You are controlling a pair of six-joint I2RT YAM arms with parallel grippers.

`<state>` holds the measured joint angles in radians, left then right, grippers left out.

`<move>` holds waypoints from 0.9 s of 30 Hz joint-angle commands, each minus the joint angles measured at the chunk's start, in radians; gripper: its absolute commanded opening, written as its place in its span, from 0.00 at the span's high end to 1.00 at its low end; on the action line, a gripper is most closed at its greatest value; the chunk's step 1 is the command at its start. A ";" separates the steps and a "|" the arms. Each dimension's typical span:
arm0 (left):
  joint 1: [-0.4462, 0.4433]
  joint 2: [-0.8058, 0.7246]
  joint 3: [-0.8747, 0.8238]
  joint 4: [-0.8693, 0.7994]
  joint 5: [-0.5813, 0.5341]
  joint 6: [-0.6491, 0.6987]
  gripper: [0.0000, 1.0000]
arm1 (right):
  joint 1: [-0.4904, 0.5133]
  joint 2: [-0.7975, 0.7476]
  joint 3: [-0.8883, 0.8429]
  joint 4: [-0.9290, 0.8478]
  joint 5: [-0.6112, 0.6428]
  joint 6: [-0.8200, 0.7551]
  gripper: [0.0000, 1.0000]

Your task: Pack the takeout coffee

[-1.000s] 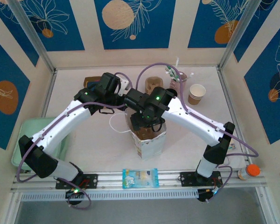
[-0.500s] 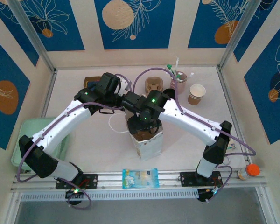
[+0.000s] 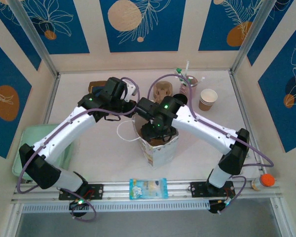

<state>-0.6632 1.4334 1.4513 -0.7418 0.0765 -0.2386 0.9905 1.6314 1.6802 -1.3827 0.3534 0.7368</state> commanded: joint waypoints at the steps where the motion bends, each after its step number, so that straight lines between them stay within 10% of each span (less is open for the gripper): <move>1: 0.002 -0.021 0.007 -0.014 0.006 -0.011 0.85 | -0.023 -0.055 -0.033 0.022 -0.040 0.004 0.63; 27: 0.001 -0.007 0.034 -0.024 0.016 -0.008 0.85 | 0.010 0.039 -0.030 -0.045 -0.030 -0.004 0.63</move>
<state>-0.6632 1.4338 1.4521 -0.7456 0.0769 -0.2382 0.9974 1.6497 1.6287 -1.3838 0.3210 0.7364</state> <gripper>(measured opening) 0.148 0.825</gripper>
